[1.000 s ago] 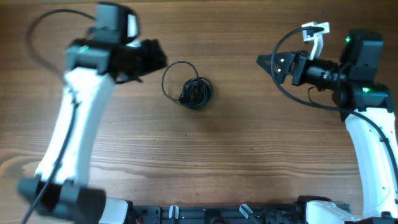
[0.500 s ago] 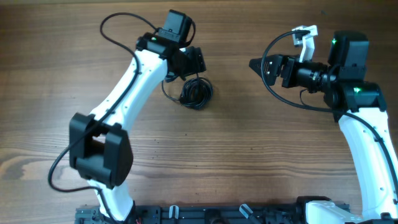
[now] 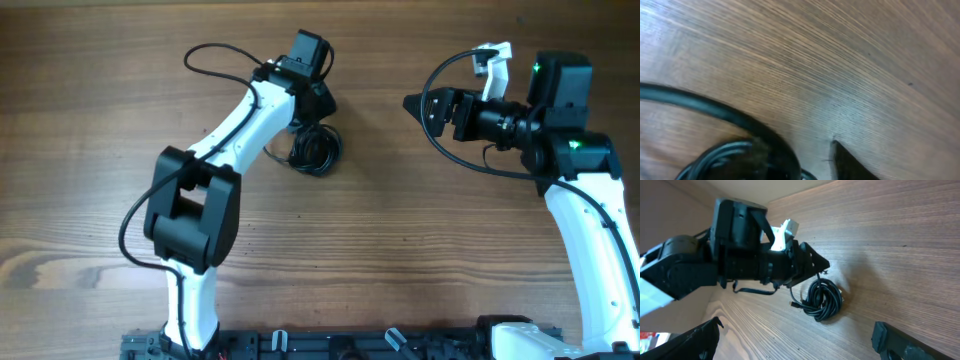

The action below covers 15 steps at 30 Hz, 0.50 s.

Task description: Untangle cables

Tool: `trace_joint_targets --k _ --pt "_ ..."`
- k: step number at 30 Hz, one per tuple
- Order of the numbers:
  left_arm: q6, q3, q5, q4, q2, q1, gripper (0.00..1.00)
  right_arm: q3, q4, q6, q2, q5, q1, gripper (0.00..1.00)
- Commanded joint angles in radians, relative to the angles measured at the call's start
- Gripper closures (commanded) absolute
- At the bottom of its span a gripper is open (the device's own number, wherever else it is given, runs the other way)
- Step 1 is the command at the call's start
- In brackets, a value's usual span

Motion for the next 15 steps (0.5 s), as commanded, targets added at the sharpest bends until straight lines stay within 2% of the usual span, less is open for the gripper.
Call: trace_joint_targets --k 1,5,10,15 --pt "-0.038 0.005 -0.042 0.006 0.01 -0.014 0.96 0.028 -0.005 0.002 0.009 0.033 0.004 0.0" --pt "-0.023 0.005 -0.042 0.005 -0.068 -0.014 0.96 0.028 -0.008 0.002 0.009 0.047 0.004 0.0" --pt "0.03 0.005 -0.031 0.002 -0.27 -0.016 0.96 0.028 -0.009 0.003 0.009 0.054 0.004 0.0" --pt "0.03 0.005 0.026 -0.029 -0.446 -0.023 0.96 0.028 -0.009 0.005 0.01 0.055 0.005 0.0"
